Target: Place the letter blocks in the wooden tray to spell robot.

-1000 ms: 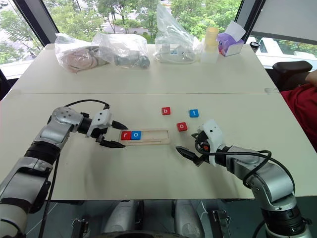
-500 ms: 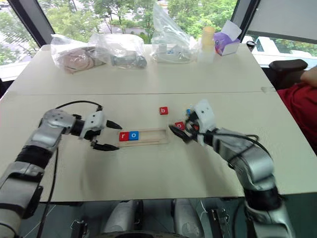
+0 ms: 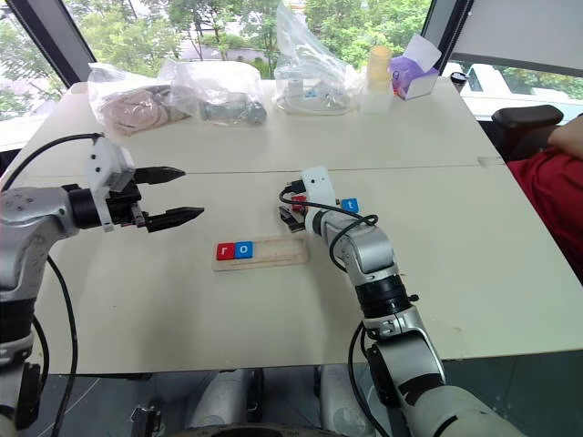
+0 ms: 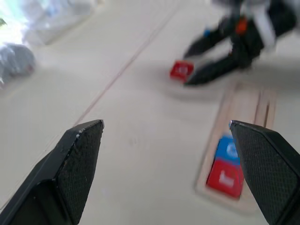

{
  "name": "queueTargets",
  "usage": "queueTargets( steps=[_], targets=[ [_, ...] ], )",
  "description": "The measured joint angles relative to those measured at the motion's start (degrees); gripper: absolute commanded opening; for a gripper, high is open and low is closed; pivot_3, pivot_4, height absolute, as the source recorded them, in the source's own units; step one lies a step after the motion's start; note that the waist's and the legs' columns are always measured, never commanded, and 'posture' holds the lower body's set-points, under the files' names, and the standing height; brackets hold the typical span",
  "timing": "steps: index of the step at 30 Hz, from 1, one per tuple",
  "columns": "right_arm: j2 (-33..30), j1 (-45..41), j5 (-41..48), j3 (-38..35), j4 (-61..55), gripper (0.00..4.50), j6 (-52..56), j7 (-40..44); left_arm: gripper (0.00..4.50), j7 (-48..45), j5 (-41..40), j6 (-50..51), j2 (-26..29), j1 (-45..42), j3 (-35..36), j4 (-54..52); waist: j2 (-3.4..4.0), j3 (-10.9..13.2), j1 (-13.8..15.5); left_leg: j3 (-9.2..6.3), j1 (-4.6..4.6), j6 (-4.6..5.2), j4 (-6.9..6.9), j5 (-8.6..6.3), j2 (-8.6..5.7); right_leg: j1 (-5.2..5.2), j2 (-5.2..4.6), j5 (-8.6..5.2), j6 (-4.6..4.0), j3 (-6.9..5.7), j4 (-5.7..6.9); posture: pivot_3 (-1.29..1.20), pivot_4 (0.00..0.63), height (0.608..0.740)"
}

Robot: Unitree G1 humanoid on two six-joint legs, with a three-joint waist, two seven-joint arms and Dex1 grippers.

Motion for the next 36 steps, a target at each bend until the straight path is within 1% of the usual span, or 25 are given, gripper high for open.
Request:
queueTargets(
  steps=[4, 7, 10, 12, 13, 14, 15, 16, 20, 23, 27, 30, 33, 36],
  targets=[
    [1.5, -1.9, -2.8, 0.6, 3.8, 4.5, -1.2, -1.0, 4.49, 4.1, -2.2, 3.7, 0.0, 5.6, 1.4, -5.5, 0.0, 0.0, -0.1, -0.01, 0.09, -0.02, 0.0, 0.01, 0.04, -0.01, 0.09, 0.01, -0.05, 0.02, 0.09, 0.0, 0.15, 0.74],
    [3.0, -3.2, -4.4, 0.4, 7.0, 4.5, -3.3, -2.0, 4.49, 6.5, -3.3, 4.6, -0.4, 6.4, 1.8, -6.7, -0.01, 0.0, 0.1, -0.01, 0.11, -0.06, 0.02, 0.04, 0.04, 0.02, 0.09, 0.03, -0.07, 0.02, 0.08, 0.0, 0.15, 0.74],
    [5.0, -4.8, -5.4, -0.3, 10.9, 3.64, -5.9, -2.5, 4.5, 8.5, -3.7, 4.5, -0.7, 7.3, 2.2, -7.8, -0.01, 0.0, -0.1, 0.04, 0.15, -0.06, 0.02, 0.04, 0.04, 0.04, 0.08, 0.03, -0.07, 0.06, 0.08, 0.0, 0.15, 0.74],
    [5.7, -5.7, -6.7, -0.5, 13.0, 2.69, -7.3, -3.1, 4.5, 9.3, -3.9, 4.5, -0.9, 8.2, 2.2, -7.8, -0.01, 0.0, -0.2, 0.03, 0.15, -0.06, 0.0, 0.04, 0.04, 0.03, 0.1, 0.03, -0.07, 0.06, 0.08, 0.0, 0.15, 0.74],
    [5.8, -5.8, -7.0, -0.5, 13.4, 2.15, -7.6, -3.3, 4.5, 9.5, -3.9, 4.4, -0.9, 8.3, 2.2, -7.8, -0.01, 0.0, -0.2, 0.03, 0.15, -0.06, -0.01, 0.04, 0.04, 0.02, 0.1, 0.03, -0.07, 0.06, 0.08, 0.0, 0.15, 0.74],
    [5.8, -5.8, -7.2, -0.5, 13.6, 1.74, -7.8, -3.4, 4.5, 9.6, -3.9, 4.4, -0.9, 8.3, 2.2, -7.8, -0.01, 0.0, -0.2, 0.03, 0.15, -0.06, -0.01, 0.04, 0.04, 0.02, 0.1, 0.03, -0.07, 0.06, 0.08, 0.0, 0.15, 0.74],
    [6.0, -5.8, -7.5, -0.5, 14.0, 1.39, -8.2, -3.6, 4.5, 9.9, -3.8, 4.2, -0.9, 8.2, 2.1, -7.8, -0.01, 0.0, -0.2, 0.04, 0.15, -0.06, -0.01, 0.04, 0.04, 0.02, 0.1, 0.03, -0.07, 0.06, 0.08, 0.0, 0.15, 0.74],
    [6.3, -5.8, -8.2, -0.4, 14.1, 1.25, -8.6, -3.8, 4.5, 10.0, -3.8, 4.0, -0.9, 8.1, 1.8, -7.8, -0.01, 0.0, -0.2, 0.03, 0.15, -0.06, -0.01, 0.04, 0.04, 0.02, 0.09, 0.03, -0.07, 0.06, 0.08, 0.0, 0.15, 0.74],
    [5.5, -4.8, -10.1, 0.1, 12.7, 1.25, -9.4, -4.1, 4.5, 10.2, -3.8, 3.5, -0.9, 7.5, 0.1, -7.8, 0.0, 0.0, 0.0, 0.03, 0.14, -0.06, -0.01, 0.04, 0.04, 0.02, 0.07, 0.03, -0.07, 0.06, 0.07, 0.0, 0.15, 0.74],
    [1.4, -1.0, -10.7, 0.6, 3.2, 1.25, -5.7, -2.5, 4.5, 9.4, -4.3, 3.5, -0.9, 6.6, -1.9, -8.2, 0.03, 0.0, 0.6, -0.01, -0.03, -0.07, -0.01, 0.04, -0.03, -0.06, -0.02, 0.02, -0.06, 0.02, 0.02, 0.0, 0.15, 0.74],
    [-4.9, 4.5, -9.2, -4.4, -18.2, 1.25, 6.3, -0.8, 4.5, 8.1, -6.3, 4.5, -1.5, 4.9, -5.6, -10.5, 0.02, 0.0, 0.9, 0.03, -0.12, -0.06, -0.03, 0.03, -0.07, -0.11, -0.1, 0.01, -0.03, 0.02, -0.07, 0.0, 0.15, 0.74],
    [-6.9, 10.1, -8.3, -9.8, -32.5, 1.25, 17.3, -1.1, 4.5, 6.7, -7.6, 5.1, -2.1, 4.3, -9.6, -12.6, 0.0, 0.0, 1.1, 0.0, -0.09, -0.05, -0.07, 0.03, -0.05, -0.11, -0.02, -0.01, -0.04, 0.01, -0.06, 0.0, 0.15, 0.74],
    [-6.1, 15.7, -8.5, -14.5, -41.8, 1.25, 27.8, -2.6, 4.5, 5.6, -7.7, 5.5, -2.4, 3.4, -13.6, -13.3, 0.01, 0.0, 0.7, 0.05, 0.0, -0.05, -0.06, 0.03, -0.04, -0.1, 0.12, -0.01, -0.07, 0.05, -0.02, 0.0, 0.15, 0.74],
    [-5.0, 19.2, -8.5, -15.0, -46.1, 1.25, 31.9, -3.6, 4.5, 4.6, -6.3, 4.3, -2.5, 2.4, -16.7, -13.0, 0.01, 0.0, 0.1, 0.07, 0.05, -0.05, -0.06, 0.04, -0.01, -0.09, 0.21, -0.03, -0.11, 0.09, -0.03, 0.0, 0.15, 0.74]
  ],
)
